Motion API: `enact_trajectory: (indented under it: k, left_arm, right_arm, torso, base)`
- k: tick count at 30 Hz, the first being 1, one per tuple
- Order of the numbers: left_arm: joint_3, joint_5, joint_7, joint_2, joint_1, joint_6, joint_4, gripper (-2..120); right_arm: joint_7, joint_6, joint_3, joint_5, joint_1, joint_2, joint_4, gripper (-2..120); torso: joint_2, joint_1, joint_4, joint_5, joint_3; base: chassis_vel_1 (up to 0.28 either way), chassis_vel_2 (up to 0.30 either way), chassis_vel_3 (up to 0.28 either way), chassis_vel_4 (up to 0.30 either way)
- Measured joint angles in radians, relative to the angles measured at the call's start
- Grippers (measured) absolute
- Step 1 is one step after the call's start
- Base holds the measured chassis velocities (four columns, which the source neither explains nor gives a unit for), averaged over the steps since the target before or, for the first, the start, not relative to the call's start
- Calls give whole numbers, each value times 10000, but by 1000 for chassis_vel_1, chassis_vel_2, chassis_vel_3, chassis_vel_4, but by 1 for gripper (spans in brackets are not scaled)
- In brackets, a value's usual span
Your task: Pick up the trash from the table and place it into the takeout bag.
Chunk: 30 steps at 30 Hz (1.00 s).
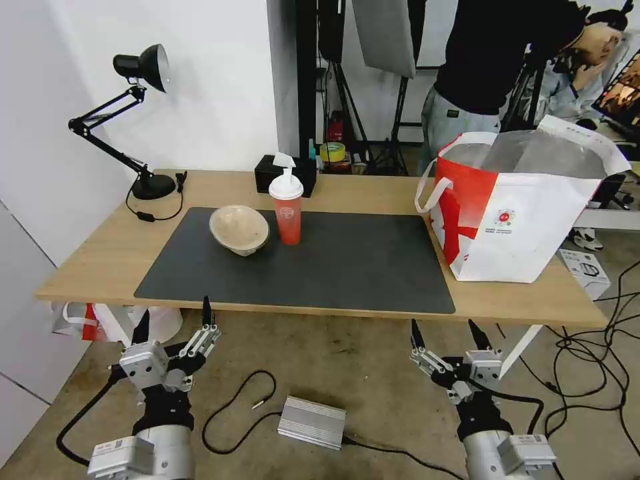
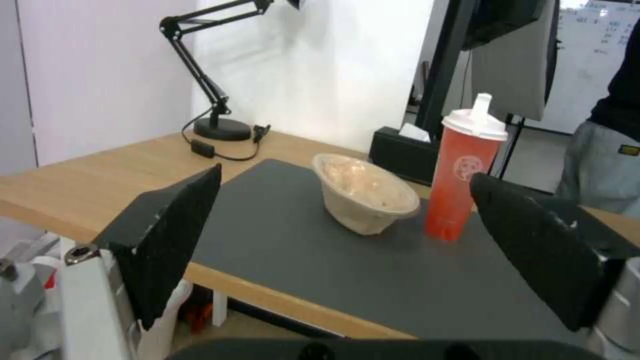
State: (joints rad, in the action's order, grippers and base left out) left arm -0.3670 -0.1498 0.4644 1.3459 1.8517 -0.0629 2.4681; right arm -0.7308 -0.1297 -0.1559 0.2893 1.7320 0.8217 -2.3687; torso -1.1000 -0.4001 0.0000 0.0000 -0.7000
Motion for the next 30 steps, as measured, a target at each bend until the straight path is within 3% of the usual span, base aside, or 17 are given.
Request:
enact_trajectory:
  k: [30]
  left_arm:
    - [-208,217,-388,-101,267,-211,115,100]
  right_arm:
    - [-15,-189,-73,-558,286,239,87,100]
  torso:
    - [1,0,0,0,0]
  base:
    - [0,0,0,0]
